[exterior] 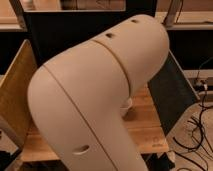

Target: Place the eraser in the ceramic cup

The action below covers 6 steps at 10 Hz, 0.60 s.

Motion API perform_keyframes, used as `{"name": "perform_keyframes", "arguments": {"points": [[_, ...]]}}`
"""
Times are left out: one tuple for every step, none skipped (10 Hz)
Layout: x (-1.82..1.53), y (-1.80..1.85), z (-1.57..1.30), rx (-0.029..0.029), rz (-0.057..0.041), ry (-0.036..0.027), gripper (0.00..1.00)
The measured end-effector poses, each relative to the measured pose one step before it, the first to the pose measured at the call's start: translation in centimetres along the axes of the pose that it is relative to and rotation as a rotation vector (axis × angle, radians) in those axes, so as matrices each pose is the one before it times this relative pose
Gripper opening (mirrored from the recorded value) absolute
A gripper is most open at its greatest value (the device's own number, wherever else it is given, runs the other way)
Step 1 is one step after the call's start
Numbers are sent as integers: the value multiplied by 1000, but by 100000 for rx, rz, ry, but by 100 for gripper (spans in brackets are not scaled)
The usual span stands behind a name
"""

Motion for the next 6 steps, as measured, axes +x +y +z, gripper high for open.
{"name": "perform_keyframes", "arguments": {"points": [[1378,1946,1227,-622,-4417,4910,80],[947,1521,1197,-650,-2997,4277,80],[507,1102,940,-206,-2190,3187,80],[-156,1295,979,27,-2529,2344,80],[-422,948,967,323,-2000,2423,80],[-1040,928,806,237,-1975,1717,80]]}}
